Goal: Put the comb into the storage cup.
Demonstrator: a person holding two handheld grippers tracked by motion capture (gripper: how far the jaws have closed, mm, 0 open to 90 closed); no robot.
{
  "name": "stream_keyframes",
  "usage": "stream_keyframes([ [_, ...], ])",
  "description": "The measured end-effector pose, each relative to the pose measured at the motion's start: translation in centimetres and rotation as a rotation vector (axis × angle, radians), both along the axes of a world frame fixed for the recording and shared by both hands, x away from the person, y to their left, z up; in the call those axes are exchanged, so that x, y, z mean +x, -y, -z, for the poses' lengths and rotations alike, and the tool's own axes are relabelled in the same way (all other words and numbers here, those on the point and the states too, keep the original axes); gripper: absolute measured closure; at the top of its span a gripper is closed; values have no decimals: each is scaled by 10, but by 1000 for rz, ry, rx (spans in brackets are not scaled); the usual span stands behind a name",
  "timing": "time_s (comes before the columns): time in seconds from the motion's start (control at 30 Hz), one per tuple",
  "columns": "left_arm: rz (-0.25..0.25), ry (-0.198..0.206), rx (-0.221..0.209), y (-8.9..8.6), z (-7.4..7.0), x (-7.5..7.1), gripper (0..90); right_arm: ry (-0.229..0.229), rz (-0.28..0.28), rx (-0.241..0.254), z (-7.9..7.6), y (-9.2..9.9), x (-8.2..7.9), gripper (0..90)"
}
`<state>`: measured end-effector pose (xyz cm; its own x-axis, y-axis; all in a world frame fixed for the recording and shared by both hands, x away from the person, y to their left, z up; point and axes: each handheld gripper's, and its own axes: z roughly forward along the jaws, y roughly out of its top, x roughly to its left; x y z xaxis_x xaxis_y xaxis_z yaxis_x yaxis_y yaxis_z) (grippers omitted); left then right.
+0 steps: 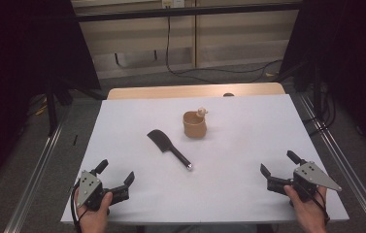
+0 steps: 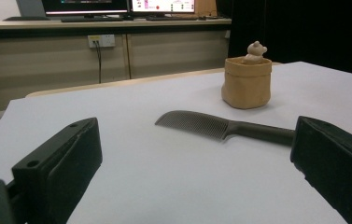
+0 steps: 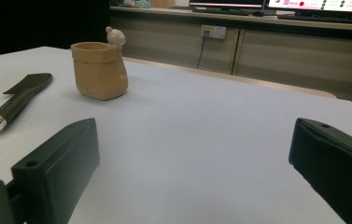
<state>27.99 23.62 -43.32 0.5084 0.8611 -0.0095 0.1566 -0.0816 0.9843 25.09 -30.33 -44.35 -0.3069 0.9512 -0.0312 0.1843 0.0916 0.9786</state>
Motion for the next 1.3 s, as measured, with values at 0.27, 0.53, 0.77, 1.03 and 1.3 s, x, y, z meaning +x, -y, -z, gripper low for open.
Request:
stream_keyframes([
  [0.27,-8,-16,-11,0,0,2,18,-6,-10,4,0,-1,0,16],
  [0.53,18,-29,-10,7,0,5,15,-5,-12,11,0,0,0,15],
  [0.77,44,-22,-12,13,-2,7,12,-2,-15,7,0,-1,0,16],
  [1.03,88,-64,-18,18,-10,16,17,3,-31,5,-1,-2,-1,15],
  [1.3,74,-72,7,24,-11,26,17,-3,-26,15,-1,-1,0,15],
])
